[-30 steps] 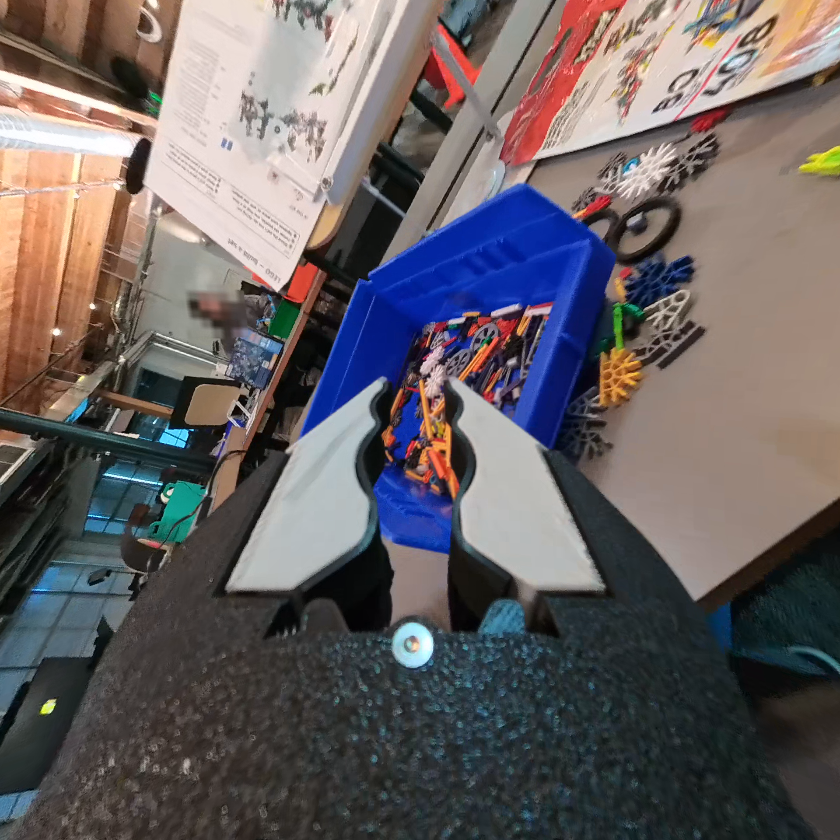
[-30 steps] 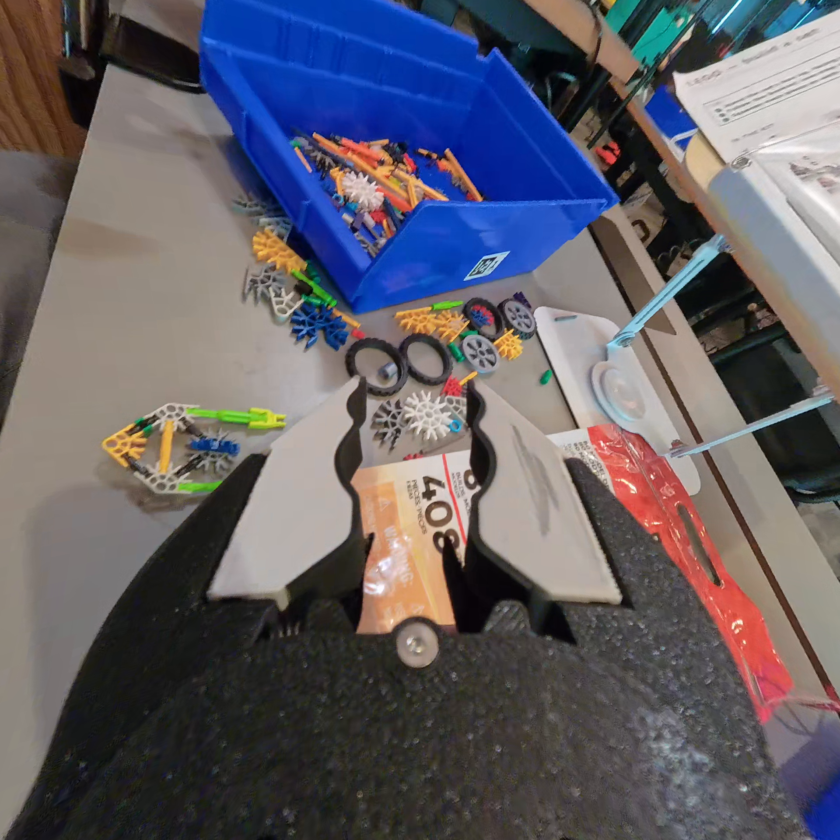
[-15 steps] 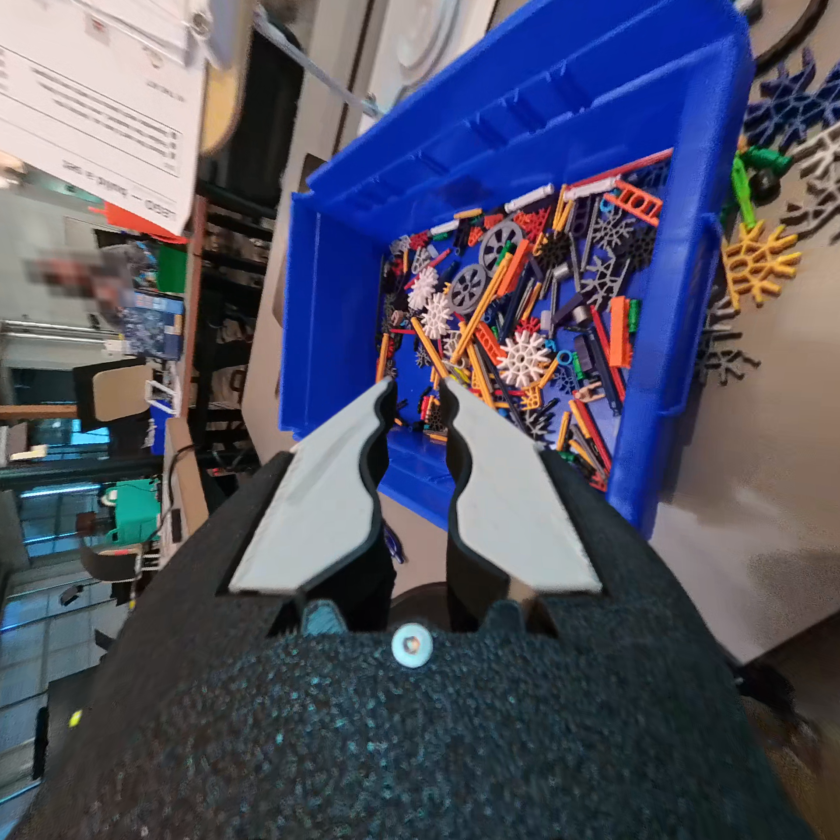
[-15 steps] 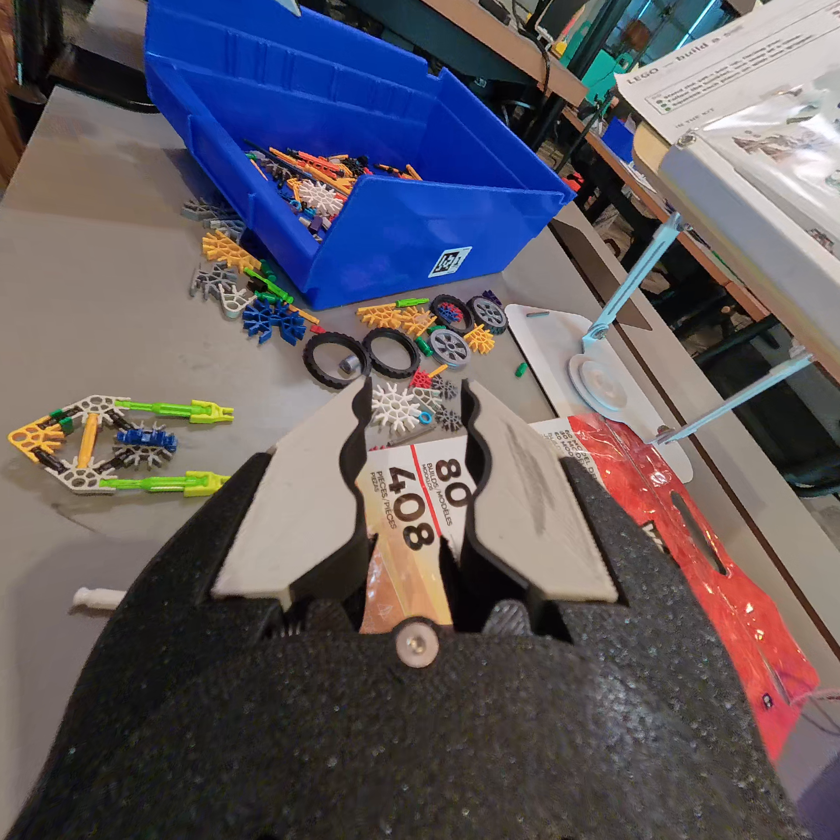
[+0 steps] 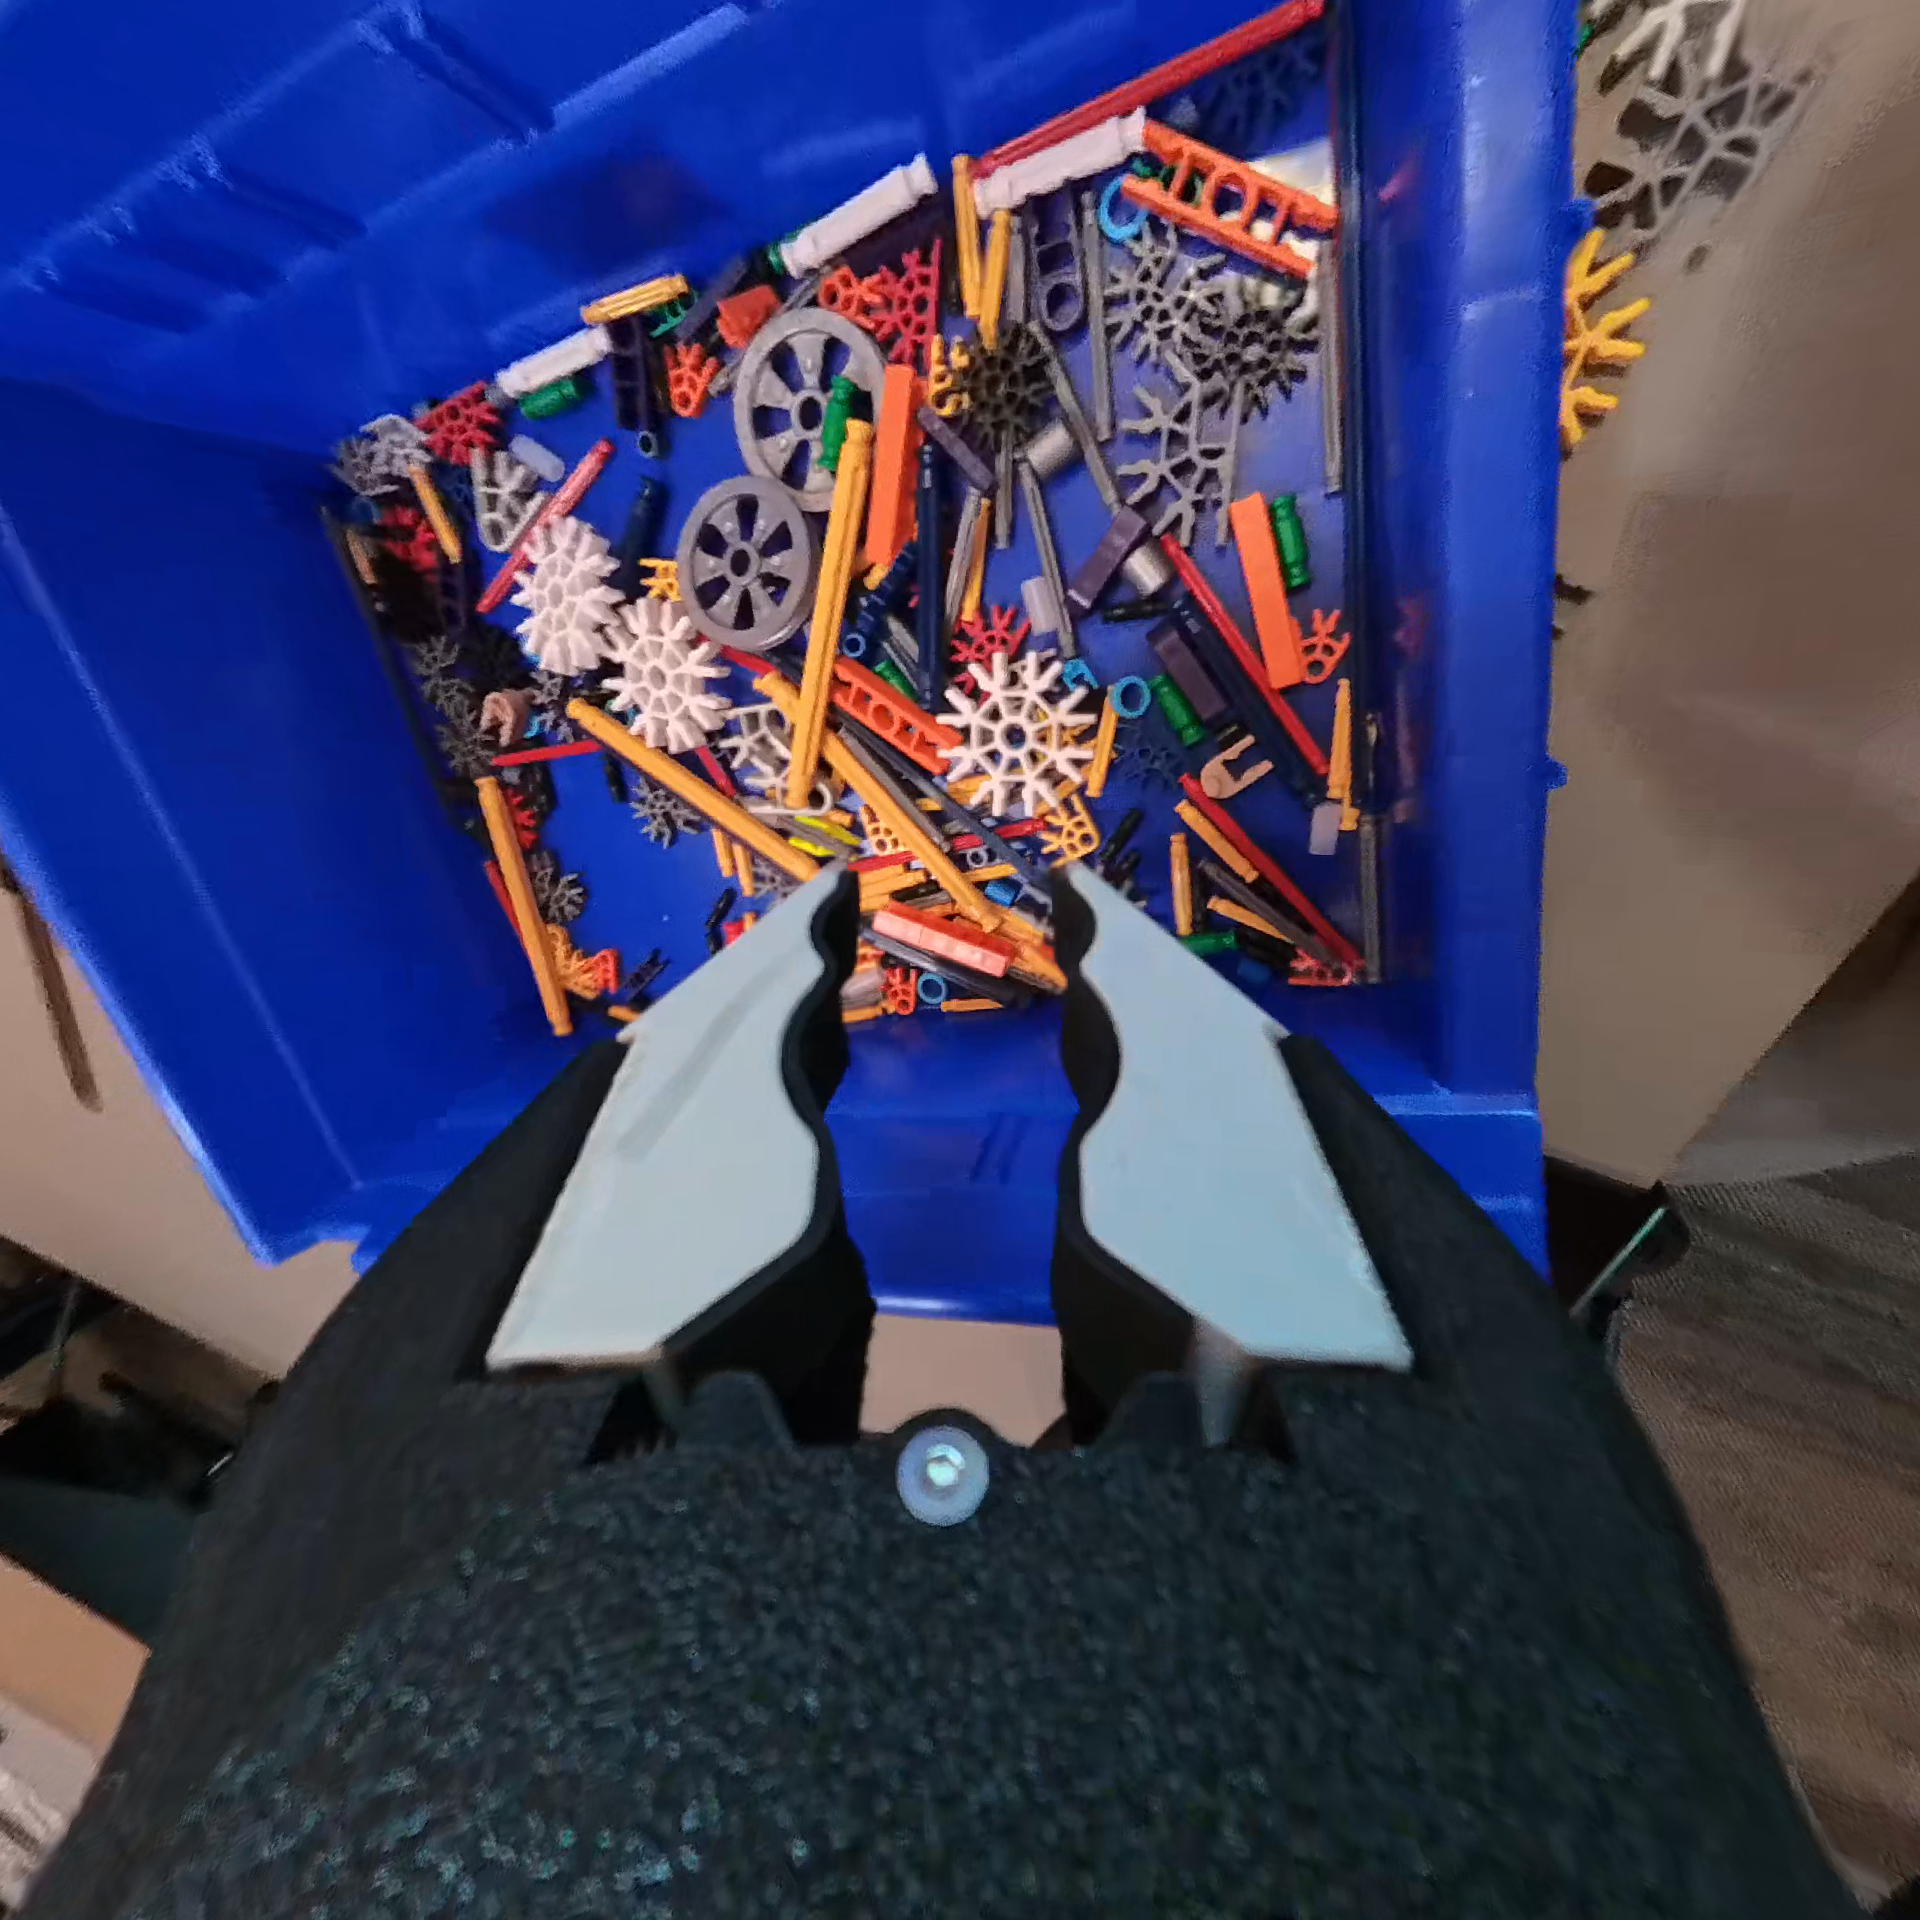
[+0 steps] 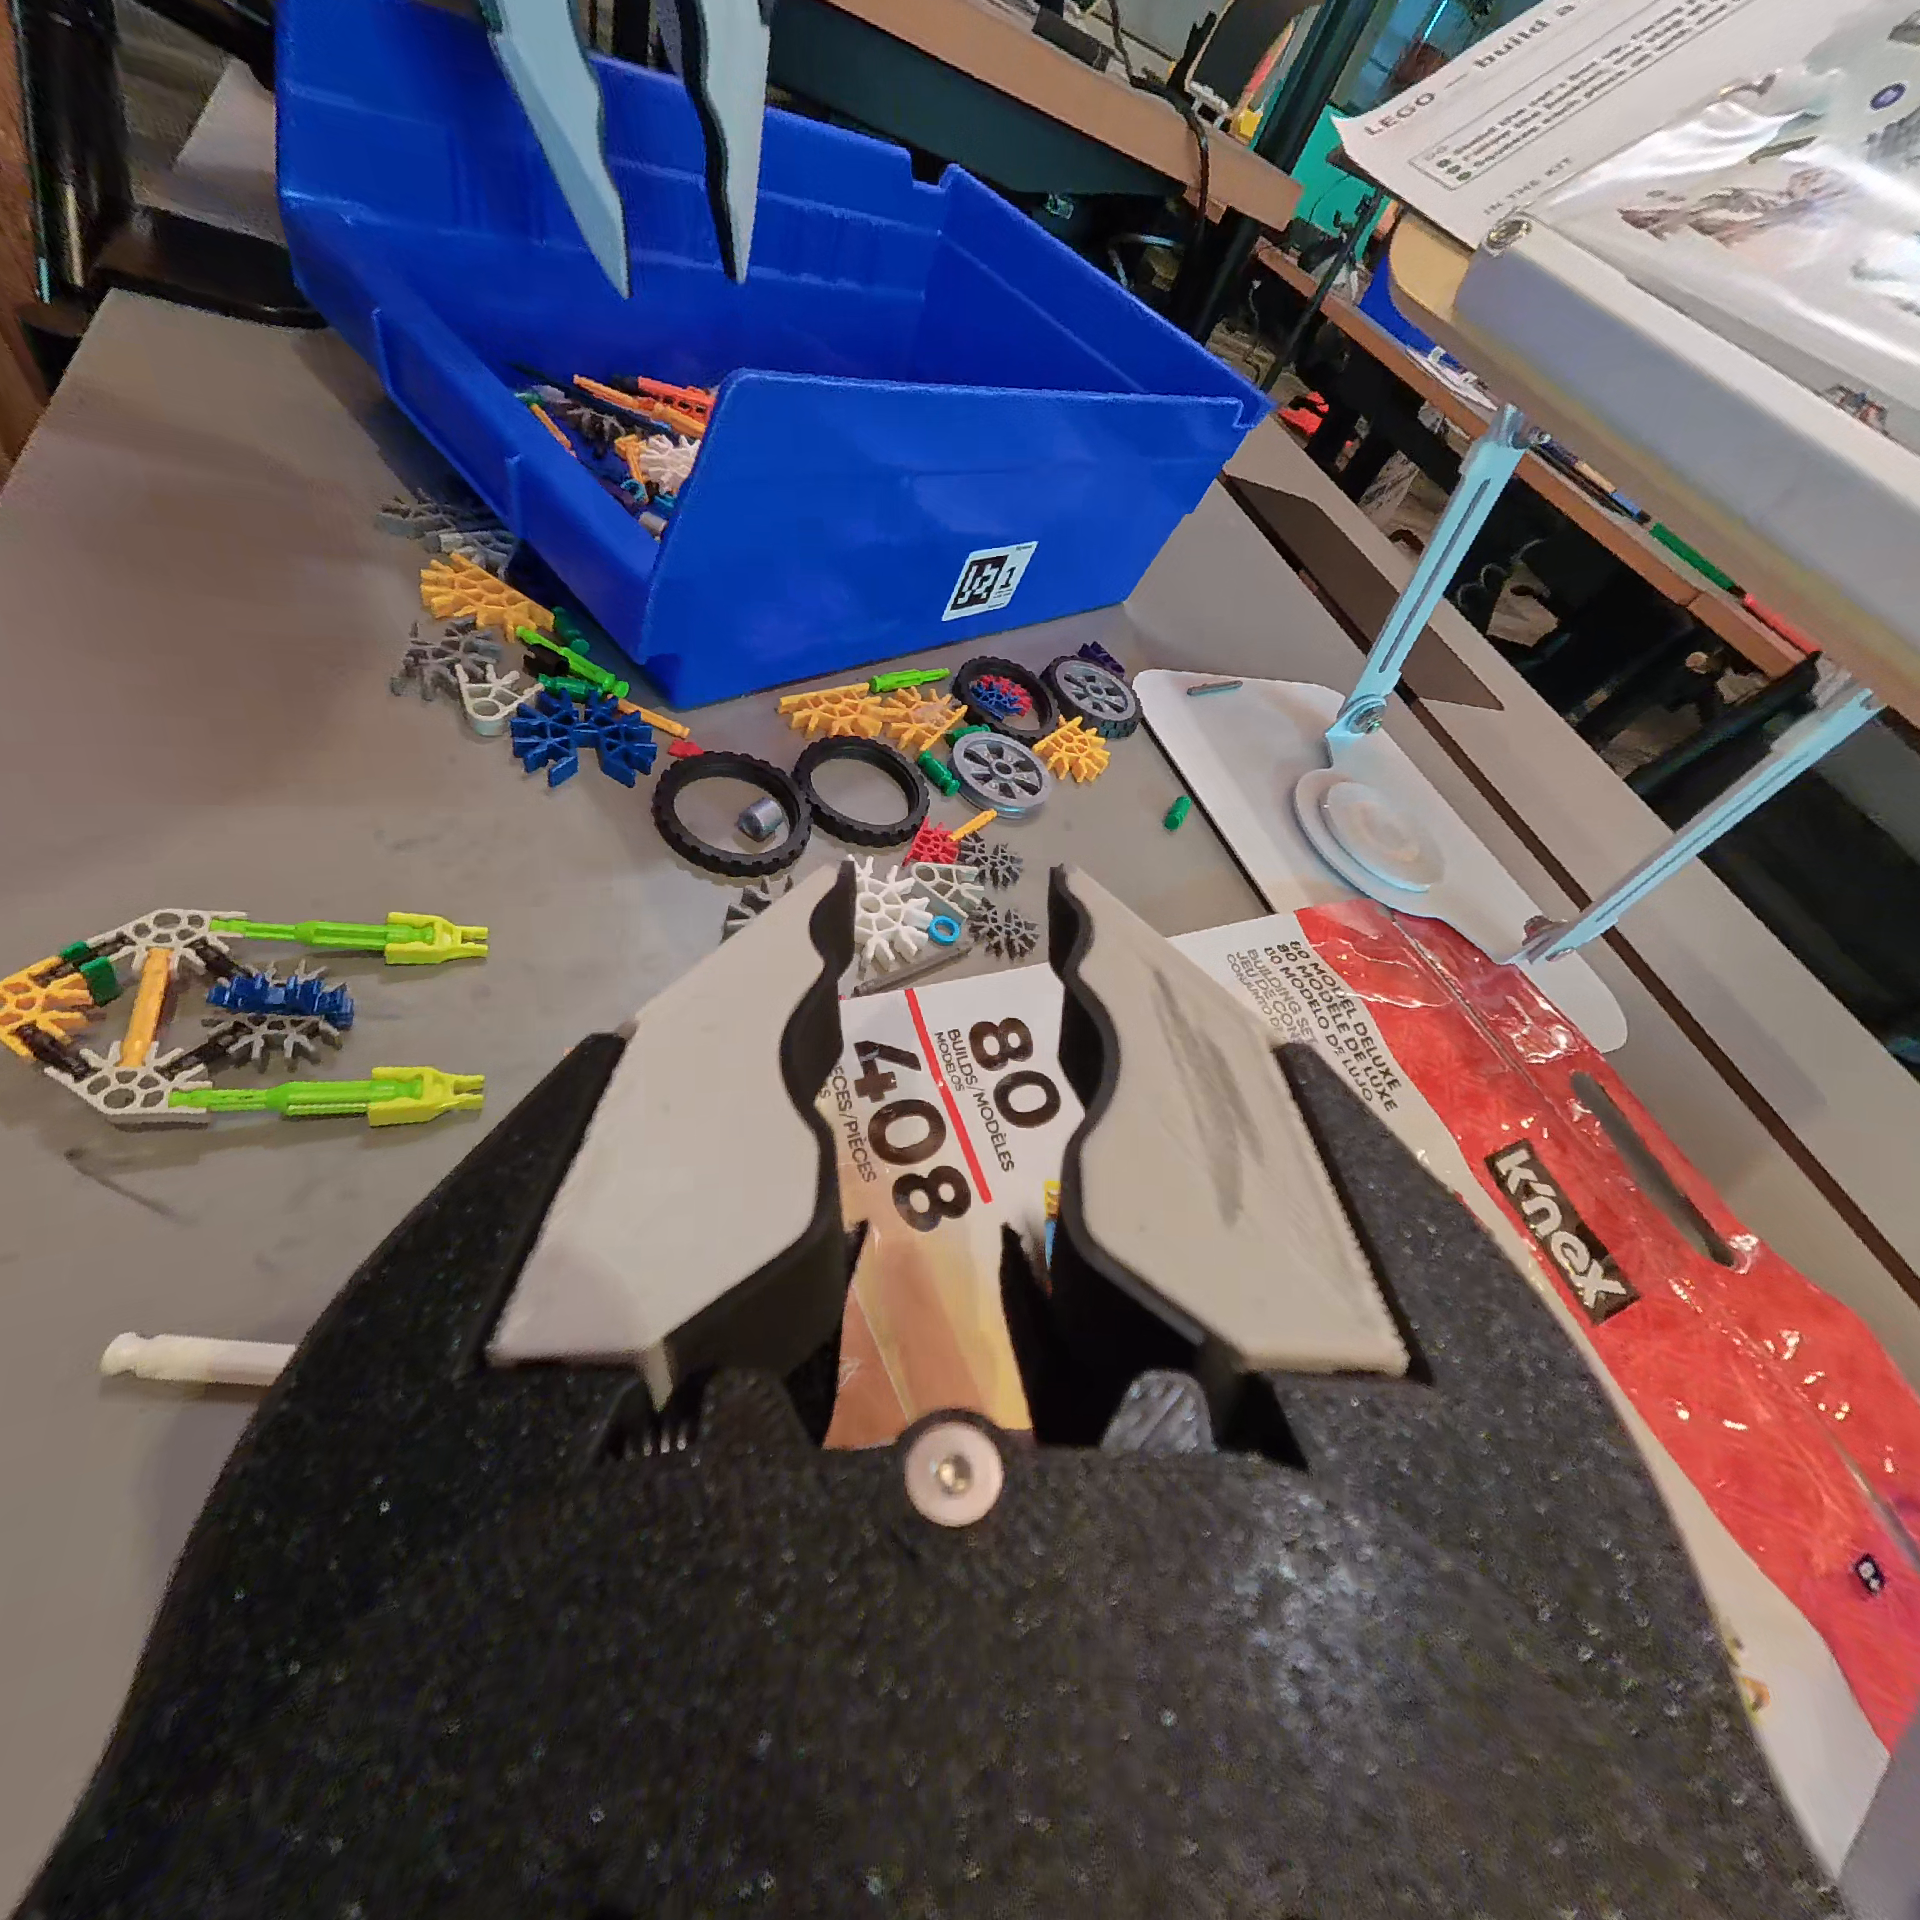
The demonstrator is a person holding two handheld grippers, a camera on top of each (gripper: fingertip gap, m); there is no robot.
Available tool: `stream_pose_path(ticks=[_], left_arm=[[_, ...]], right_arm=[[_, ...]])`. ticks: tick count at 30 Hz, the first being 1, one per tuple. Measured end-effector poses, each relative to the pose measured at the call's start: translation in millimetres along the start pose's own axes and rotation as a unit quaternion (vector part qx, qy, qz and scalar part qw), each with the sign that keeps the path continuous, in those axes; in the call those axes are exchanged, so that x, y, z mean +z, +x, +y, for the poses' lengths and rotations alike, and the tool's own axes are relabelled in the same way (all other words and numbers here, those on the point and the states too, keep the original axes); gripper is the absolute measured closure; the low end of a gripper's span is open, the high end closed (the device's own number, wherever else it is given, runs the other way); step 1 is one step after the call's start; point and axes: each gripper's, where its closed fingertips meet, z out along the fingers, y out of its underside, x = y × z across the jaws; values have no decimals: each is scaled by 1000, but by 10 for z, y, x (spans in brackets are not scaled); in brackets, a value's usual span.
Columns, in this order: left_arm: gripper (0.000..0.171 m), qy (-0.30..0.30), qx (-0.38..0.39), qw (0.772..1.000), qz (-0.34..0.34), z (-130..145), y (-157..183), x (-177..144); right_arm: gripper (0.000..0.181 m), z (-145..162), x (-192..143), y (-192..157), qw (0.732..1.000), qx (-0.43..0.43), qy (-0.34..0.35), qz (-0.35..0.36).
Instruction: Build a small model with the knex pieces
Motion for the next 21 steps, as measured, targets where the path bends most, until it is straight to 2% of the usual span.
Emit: stream_pose_path(ticks=[5, 9, 11, 17, 21], left_arm=[[124, -26, 34, 998, 50, 22, 60, 157], [104, -73, 53, 993, 77, 102, 65, 280], [89, -83, 59, 990, 99, 93, 103, 330], [58, -83, 80, 986, 124, -54, 163, 517], [46, -80, 79, 985, 130, -147, 174, 580]], right_arm=[[145, 6, -4, 39, 1000, 19, 9, -4], [145, -21, -15, 38, 1000, 20, 19, -8], [145, -28, -17, 29, 999, 19, 22, -12], [145, -56, -26, 25, 999, 3, 31, -11], [145, -36, -27, 76, 999, 12, 32, -6]])
